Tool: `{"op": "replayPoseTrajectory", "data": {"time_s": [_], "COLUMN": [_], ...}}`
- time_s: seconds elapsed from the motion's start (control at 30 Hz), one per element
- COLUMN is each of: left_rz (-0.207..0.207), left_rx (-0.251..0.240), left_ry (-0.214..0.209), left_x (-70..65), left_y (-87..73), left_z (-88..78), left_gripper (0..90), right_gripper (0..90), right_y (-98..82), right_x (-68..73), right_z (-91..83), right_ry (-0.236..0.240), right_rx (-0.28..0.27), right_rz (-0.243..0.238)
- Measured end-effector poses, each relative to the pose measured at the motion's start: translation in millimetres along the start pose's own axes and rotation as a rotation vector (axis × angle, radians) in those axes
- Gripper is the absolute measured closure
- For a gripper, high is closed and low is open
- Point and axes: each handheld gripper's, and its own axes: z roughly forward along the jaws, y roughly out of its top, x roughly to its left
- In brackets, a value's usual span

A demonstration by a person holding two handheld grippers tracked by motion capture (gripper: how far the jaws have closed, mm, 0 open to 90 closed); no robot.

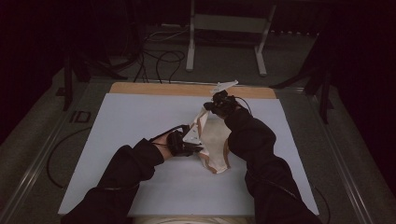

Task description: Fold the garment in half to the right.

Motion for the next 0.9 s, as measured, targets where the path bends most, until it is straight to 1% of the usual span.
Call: {"op": "replayPoseTrajectory", "data": {"time_s": [0.43, 0.47, 0.6, 0.63, 0.8, 0.9], "left_rz": [0.012, 0.02, 0.018, 0.022, 0.019, 0.024], "left_rx": [0.006, 0.012, 0.013, 0.015, 0.017, 0.023], "left_ry": [-0.02, -0.02, -0.029, -0.034, -0.042, -0.052], "left_x": [-1.6, -1.9, -3.6, -3.8, -4.5, -4.4], "left_y": [10.0, 11.2, 14.0, 15.4, 18.0, 20.8], "left_z": [7.3, 8.0, 12.6, 14.6, 18.6, 22.9], "left_gripper": [82.1, 82.0, 82.0, 82.0, 81.9, 81.8], "right_gripper": [88.5, 88.5, 88.5, 88.5, 88.4, 88.4], "right_y": [-12.1, -17.1, -22.7, -26.6, -33.5, -38.4], "right_x": [-7.1, -9.2, -11.4, -13.6, -17.9, -20.9], "right_z": [-8.7, -10.6, -12.4, -13.5, -16.8, -19.4], "right_ry": [-0.011, -0.014, -0.017, -0.016, -0.023, -0.023], "right_rx": [-0.004, -0.002, 0.002, -0.002, -0.003, -0.005], "right_rz": [0.015, 0.021, 0.032, 0.037, 0.051, 0.063]}}
